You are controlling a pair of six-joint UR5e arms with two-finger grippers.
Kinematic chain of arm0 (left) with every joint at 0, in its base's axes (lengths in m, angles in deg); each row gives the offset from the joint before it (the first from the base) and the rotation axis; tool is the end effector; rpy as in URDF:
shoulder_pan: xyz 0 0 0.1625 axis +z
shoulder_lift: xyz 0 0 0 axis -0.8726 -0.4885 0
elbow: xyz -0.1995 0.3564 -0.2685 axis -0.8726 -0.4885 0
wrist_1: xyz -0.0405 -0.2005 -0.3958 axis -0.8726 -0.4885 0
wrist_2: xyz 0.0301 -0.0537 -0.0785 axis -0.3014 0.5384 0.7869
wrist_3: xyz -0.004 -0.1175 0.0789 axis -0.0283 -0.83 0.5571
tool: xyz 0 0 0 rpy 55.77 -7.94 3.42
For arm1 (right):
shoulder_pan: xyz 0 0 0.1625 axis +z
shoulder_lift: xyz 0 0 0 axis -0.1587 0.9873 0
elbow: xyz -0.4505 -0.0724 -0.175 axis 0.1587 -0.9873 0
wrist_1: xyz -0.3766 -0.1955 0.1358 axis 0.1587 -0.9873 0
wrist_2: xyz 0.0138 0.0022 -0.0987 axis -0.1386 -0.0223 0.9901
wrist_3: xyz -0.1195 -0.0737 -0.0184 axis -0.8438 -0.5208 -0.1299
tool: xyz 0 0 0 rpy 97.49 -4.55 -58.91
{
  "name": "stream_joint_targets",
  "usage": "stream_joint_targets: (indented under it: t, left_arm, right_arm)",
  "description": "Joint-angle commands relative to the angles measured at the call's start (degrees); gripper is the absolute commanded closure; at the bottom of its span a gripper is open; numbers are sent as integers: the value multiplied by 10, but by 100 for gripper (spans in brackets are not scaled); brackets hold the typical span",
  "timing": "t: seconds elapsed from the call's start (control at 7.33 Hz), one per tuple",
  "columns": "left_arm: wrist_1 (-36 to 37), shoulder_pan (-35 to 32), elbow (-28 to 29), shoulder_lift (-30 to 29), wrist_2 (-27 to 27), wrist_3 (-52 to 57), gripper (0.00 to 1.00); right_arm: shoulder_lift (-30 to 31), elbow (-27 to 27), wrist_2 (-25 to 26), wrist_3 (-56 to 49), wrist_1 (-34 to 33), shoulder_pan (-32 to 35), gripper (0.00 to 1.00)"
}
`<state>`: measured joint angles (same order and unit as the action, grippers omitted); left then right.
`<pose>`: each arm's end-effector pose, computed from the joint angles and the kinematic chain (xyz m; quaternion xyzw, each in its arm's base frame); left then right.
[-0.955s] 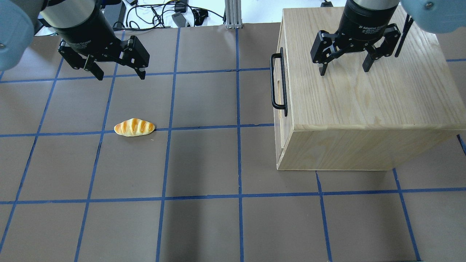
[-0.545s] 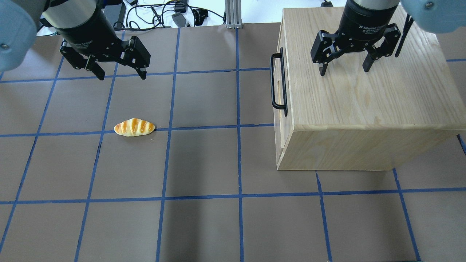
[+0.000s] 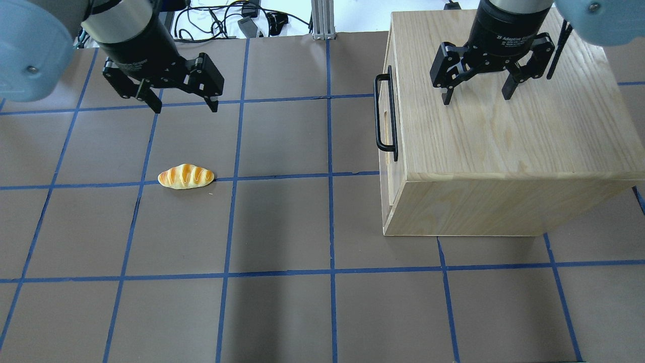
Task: Open upper drawer
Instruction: 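Move the left gripper toward the black drawer handle on the cabinet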
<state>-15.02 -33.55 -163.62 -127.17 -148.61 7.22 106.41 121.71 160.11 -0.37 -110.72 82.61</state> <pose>-0.1897 -0.5505 0.5180 -0.0225 -0.9982 0.0171 0.0526 0.1441 -0.5523 0.5284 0.0058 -0.9995 -0.0225 0.0221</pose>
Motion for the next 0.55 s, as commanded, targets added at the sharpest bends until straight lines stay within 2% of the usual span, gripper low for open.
stream_joint_targets:
  t: [0.0,0.27,0.41]
  left_arm:
    - [54,-27,-3,-51,95,-47,0]
    - [95,-82,-8,-89,155,-79,0]
    - [135,-95,-9,-105,159,-82,0]
  right_arm:
    - [0,0,0,0,0,0,0]
    - [0,0,0,0,0,0,0]
    - [0,1,0,0,0,0,0]
